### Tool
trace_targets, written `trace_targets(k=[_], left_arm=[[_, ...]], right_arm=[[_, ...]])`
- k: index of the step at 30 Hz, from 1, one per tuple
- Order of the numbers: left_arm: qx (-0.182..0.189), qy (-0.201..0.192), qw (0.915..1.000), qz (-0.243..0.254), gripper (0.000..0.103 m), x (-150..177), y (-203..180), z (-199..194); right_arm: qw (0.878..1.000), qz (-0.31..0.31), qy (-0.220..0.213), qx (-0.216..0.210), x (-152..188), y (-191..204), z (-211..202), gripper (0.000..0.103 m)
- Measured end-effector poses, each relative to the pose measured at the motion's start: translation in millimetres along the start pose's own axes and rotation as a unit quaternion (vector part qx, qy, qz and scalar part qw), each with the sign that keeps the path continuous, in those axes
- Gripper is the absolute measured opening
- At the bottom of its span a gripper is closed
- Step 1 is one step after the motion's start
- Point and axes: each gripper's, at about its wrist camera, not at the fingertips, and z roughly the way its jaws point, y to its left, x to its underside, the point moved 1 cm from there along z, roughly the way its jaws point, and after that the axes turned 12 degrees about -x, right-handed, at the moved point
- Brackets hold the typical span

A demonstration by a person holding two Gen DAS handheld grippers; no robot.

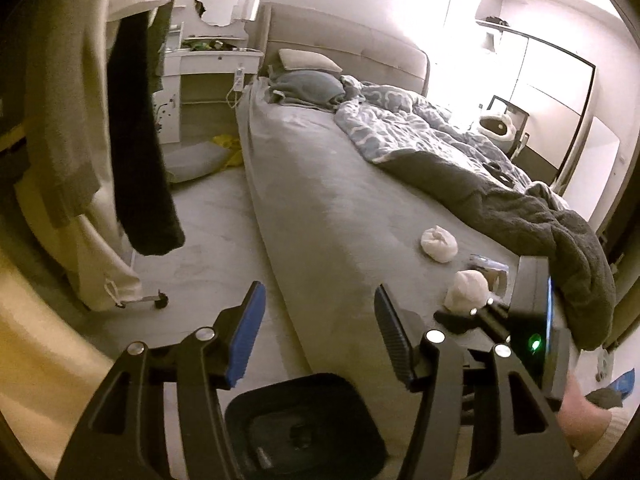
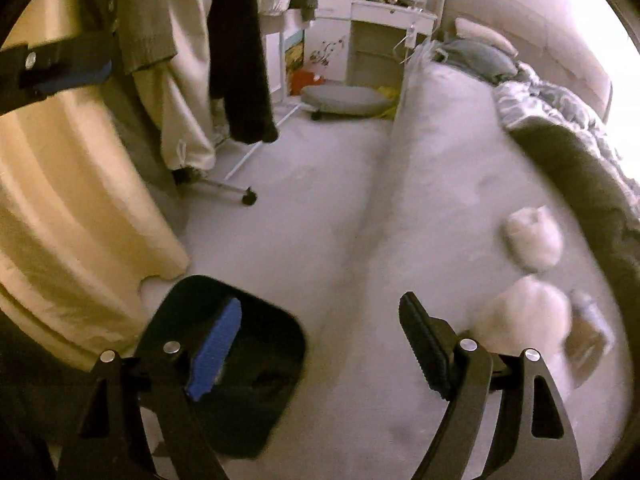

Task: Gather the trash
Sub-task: 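Move both tools back toward the remaining items on the bed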

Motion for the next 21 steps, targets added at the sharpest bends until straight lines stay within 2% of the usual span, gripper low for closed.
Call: trace_targets(k=[11,19,21], left_arm=[[0.013,0.004,0.9998,0.011,0.064,-4,-42,19],[0.022,0.026,0.999,0.029,0.069,1,-69,39],[0.026,0.032,0.9986,0.033,0.07,3,-75,44]], right_arm=[[0.999,0.006,-0.03,0.028,-3,-68,-37,0.082],[0.999,0.005,-0.007,0.045,4,-98,-33,0.082],[0.999,0.002,0.004,0.046,7,-102,-30,0.075]])
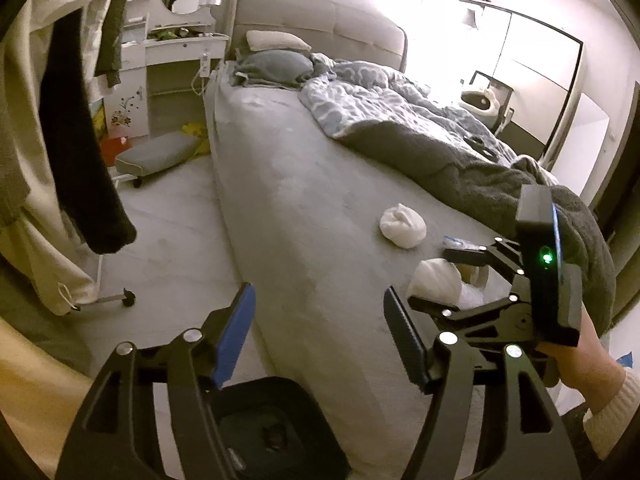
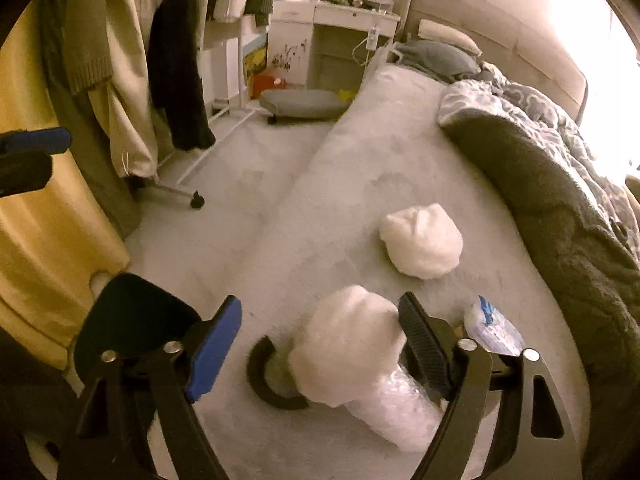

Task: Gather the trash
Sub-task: 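Move both tools back toward the remaining items on the bed, then grasp a white tissue ball with the right tool while the left tool grasps the black plastic arc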

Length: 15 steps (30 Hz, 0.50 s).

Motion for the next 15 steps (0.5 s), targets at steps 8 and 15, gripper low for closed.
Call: trace_targets(k=[8,15], left_arm=[[0.02,0.032,0.9981,0.049,0.077,18,-34,26],[0.038,0.059,0.9939,0.086,0.078,33,-60,55]], right_arm=[[0.999,0.004,0.028,0.021,4,-21,11,0.055],[0.999,0.031,0.001,-0.01,6,-34,0,0.044]])
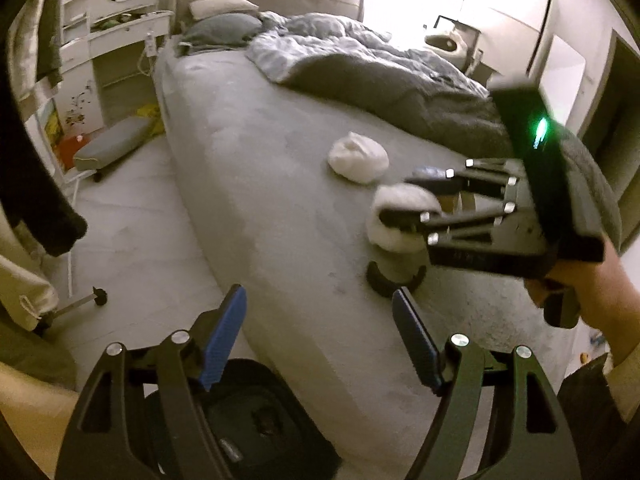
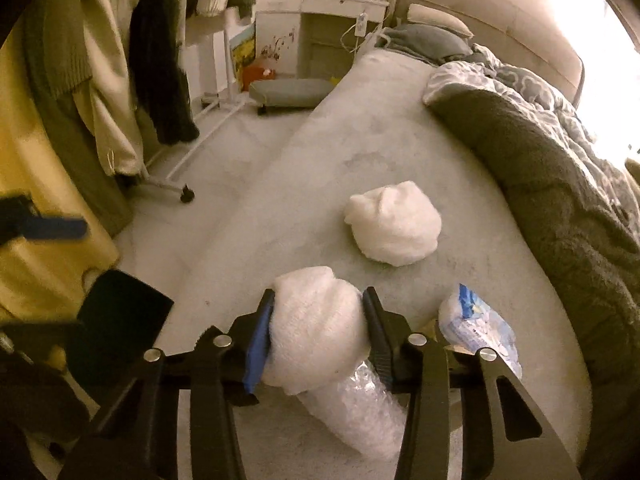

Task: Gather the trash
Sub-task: 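Grasp a white tissue ball with the right tool while the left tool grasps the black plastic arc, then carry the white ball toward the bin with the right tool while the left tool drops the black arc in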

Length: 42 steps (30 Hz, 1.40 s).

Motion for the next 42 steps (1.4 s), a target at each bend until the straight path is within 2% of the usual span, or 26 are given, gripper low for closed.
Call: trace_targets(k=[5,11,21,25,28,35,42], left_arm=[[0.017,0.002,0.9997,0.015,0.08,0,-19,13],[0.029,0.014,0.999,0.03,0.08,0,-45,31],[0.015,0.023,0.9992,0.029,0.079,-3,-71,58],[0.008,0.016,0.9997,0.016,0.07,-4,-74,63],[0.011,0.017,0.9997,0.011,0.052,-4,-76,67],[0.022,0.004,0.9995,-0.022,0.049,-8,-63,53],[0.018,0.001,0.998,-0.06,0.049,-11,-25,39]], right_arm=[[0.998,0.034,-0.044,-0.033,0,-15,-21,0.044],[0.989,0.089,-0.093,-0.075,4,-40,-44,0.044],[0.974,0.136,-0.16,-0.091,9,-74,-87,0.044],[0.972,0.145,-0.163,-0.087,12,-79,-94,0.044],[0.972,0.142,-0.164,-0.086,12,-78,-97,0.044],[0.972,0.131,-0.167,-0.098,14,-63,-100,0.044],[0.98,0.102,-0.136,-0.108,4,-30,-75,0.044]])
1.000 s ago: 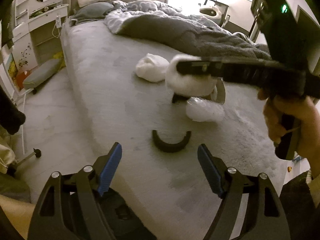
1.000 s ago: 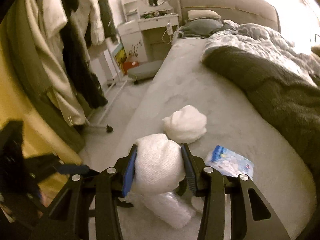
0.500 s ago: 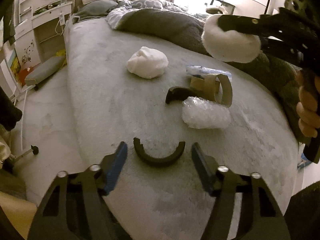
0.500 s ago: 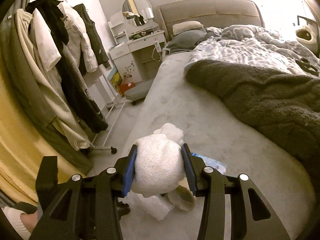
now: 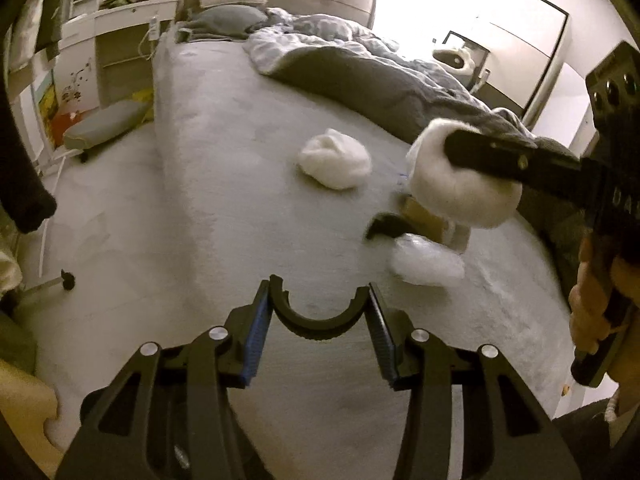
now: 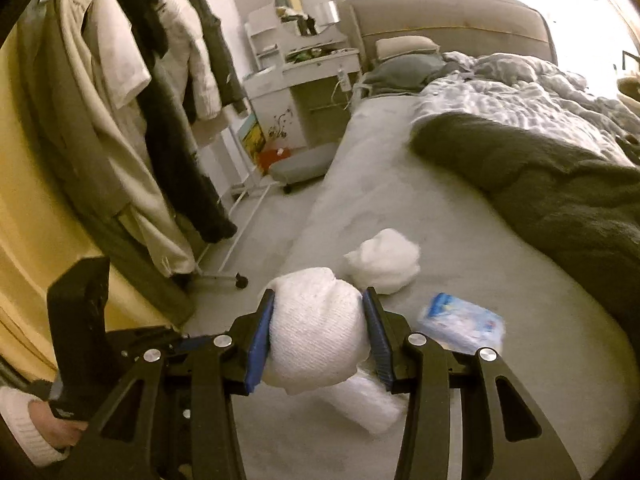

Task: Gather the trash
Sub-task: 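Carry the white ball toward the bin with the right tool while the left tool drops the black arc in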

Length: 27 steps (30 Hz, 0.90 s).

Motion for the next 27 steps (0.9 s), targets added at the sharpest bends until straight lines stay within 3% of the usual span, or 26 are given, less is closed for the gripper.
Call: trace_targets(k=[4,13,21,27], left_arm=[[-0.019,0.015,0.9995,-0.018,0.049,3,24,-4],[-0.082,0.038,0.9959,-0.007,0.049,30,78,-3],[-0.091,0.093,0.9911,-0.03,0.05,61,118,14],[-0.1,0.15,0.9826,-0.045,0.05,100,150,32]], right_arm=[[1.0,-0.007,0.01,-0.009,-2,16,20,0.044],[0.996,-0.036,0.078,-0.029,15,58,84,0.044],[0.99,-0.051,0.117,-0.055,19,104,131,0.044],[0.987,-0.055,0.139,-0.059,24,130,156,0.044]])
